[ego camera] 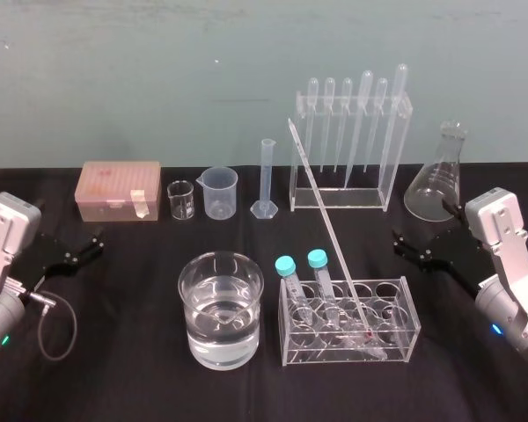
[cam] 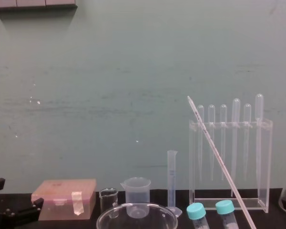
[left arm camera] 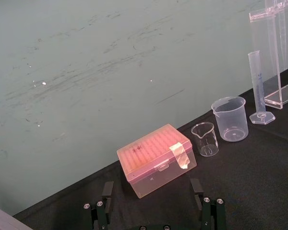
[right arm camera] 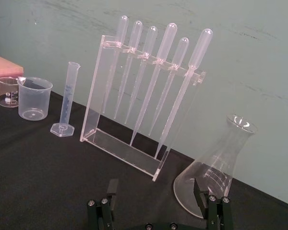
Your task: Hold the thermometer with one hand and immerse one end into the beaker, then reinsert it into the test tube rack.
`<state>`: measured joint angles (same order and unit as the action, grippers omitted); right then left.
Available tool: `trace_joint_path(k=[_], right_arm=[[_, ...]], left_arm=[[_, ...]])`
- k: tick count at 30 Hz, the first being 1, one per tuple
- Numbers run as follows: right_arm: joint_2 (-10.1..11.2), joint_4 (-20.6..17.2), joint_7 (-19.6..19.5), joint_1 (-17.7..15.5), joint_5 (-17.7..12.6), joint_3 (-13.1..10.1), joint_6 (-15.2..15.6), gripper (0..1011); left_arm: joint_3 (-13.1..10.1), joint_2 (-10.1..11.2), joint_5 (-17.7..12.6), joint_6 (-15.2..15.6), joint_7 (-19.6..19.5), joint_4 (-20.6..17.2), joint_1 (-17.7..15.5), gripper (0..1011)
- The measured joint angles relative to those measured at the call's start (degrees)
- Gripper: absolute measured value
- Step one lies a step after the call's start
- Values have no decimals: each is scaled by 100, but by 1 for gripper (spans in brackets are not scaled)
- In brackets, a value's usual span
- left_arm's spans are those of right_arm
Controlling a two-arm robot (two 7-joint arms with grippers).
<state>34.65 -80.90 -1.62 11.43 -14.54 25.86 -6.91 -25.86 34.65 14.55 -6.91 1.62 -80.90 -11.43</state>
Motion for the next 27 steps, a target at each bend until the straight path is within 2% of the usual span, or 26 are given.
trace_joint_path(k=[27], right_arm=[[0, 0, 0, 0, 0, 0, 0, 1003]], left_arm=[[0, 0, 0, 0, 0, 0, 0, 1008]])
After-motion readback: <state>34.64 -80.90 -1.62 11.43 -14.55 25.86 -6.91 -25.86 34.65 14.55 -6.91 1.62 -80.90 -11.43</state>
